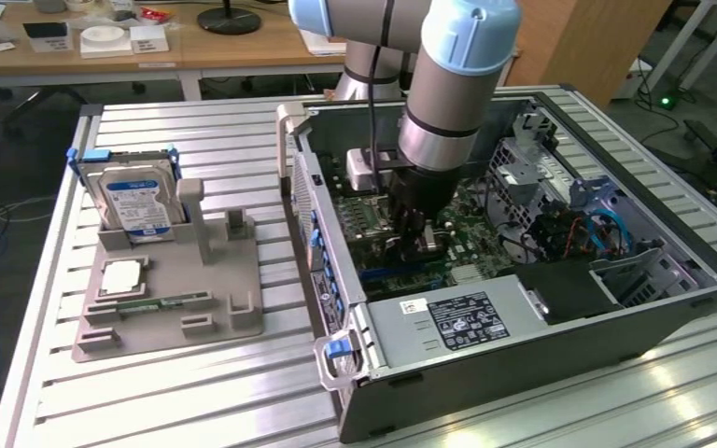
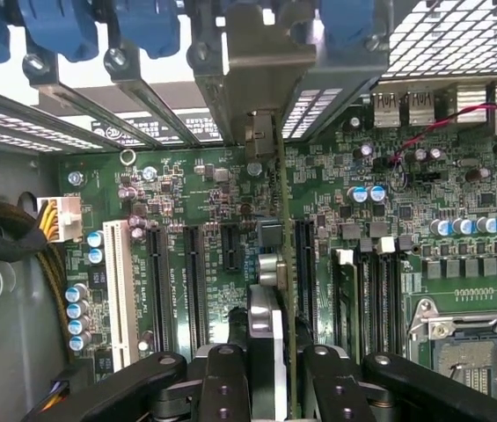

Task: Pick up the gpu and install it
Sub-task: 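Insert the gpu into the slot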

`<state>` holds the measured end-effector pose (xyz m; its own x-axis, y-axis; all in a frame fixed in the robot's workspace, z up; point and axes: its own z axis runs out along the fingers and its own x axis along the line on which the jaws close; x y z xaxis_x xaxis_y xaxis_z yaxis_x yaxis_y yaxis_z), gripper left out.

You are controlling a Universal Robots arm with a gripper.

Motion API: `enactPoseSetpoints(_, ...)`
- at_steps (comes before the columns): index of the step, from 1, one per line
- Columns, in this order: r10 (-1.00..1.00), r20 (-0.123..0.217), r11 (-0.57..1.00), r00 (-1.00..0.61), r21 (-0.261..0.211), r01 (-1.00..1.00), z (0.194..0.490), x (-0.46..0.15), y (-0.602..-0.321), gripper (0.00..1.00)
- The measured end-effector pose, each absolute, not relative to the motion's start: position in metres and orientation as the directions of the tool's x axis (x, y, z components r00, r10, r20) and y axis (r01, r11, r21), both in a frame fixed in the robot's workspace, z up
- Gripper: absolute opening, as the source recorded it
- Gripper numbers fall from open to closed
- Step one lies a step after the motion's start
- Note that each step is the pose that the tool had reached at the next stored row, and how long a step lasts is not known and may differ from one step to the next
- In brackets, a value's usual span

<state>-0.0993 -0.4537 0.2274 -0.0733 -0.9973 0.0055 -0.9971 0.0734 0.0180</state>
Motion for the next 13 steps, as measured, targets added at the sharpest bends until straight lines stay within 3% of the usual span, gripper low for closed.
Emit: enactPoseSetpoints(13, -0.997, 0.006, 0.074, -0.074, 0.018, -0.997, 0.2218, -0.0997, -0.4537, 0.28)
